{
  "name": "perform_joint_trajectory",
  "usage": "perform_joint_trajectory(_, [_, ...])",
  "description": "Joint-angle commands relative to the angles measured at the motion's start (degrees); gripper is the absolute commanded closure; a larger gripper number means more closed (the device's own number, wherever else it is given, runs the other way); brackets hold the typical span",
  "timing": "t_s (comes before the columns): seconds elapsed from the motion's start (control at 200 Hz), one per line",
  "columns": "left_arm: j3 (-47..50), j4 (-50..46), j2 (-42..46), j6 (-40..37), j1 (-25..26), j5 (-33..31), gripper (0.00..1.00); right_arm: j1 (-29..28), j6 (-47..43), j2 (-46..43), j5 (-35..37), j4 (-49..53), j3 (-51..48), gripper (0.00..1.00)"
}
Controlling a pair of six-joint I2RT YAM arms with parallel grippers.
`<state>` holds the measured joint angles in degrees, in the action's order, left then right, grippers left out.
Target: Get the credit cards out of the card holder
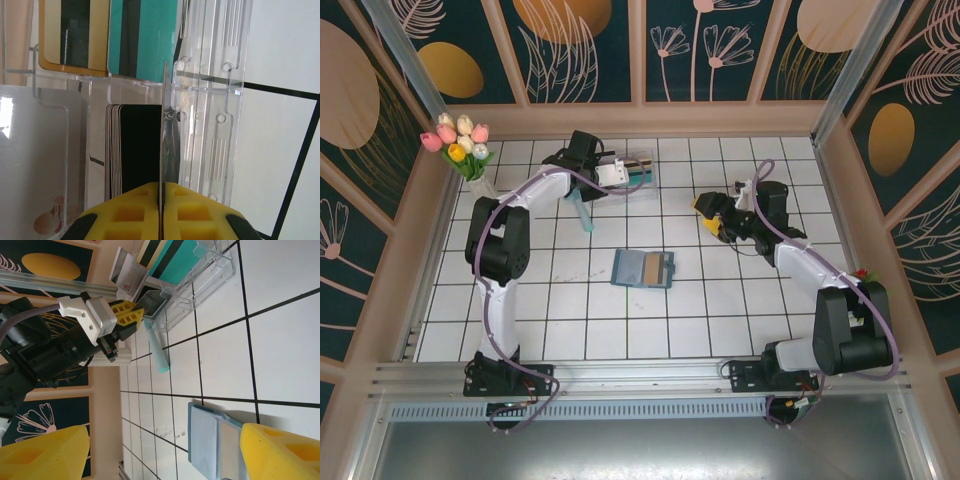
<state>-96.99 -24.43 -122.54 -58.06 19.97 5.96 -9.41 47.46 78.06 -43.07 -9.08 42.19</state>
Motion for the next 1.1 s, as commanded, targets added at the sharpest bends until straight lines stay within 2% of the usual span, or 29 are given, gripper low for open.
perform_joint_trajectory(0.0, [-1.8, 0.1, -1.0, -0.4, -0.8, -2.1, 0.88, 0.4, 0.6, -0.9, 0.2, 0.6, 1.5, 0.2])
perform_joint_trajectory(0.135, [-2.3, -0.4, -1.0, -0.2, -1.2, -2.2, 0.83, 0.4, 0.7, -0.9, 0.0, 0.6, 1.6, 0.2])
perform_joint_trajectory(0.48, [-2.7, -0.2, -0.8, -0.2, -1.8, -3.1, 0.85, 0.4, 0.6, -0.9, 0.0, 0.6, 1.6, 0.2])
perform_joint_trajectory(0.636, [-2.8, 0.5, -0.7, 1.3, -1.8, -1.6, 0.84, 0.4, 0.9, -0.9, -0.2, 0.2, 1.3, 0.2])
perform_joint_trajectory(0.771, [-2.0, 2.0, -0.7, 2.6, -1.9, 1.4, 0.89, 0.4, 0.8, -1.0, -0.2, 0.2, 1.3, 0.2])
perform_joint_trajectory(0.901, [-2.9, 2.3, -1.4, 3.2, -1.9, 2.7, 0.88, 0.4, 0.7, -1.1, -0.3, 0.5, 1.3, 0.2])
perform_joint_trajectory(1.096, [-3.6, 3.0, -2.3, 2.5, -1.8, 0.5, 0.85, 0.4, 0.6, -1.5, -0.2, 0.7, 1.2, 0.2])
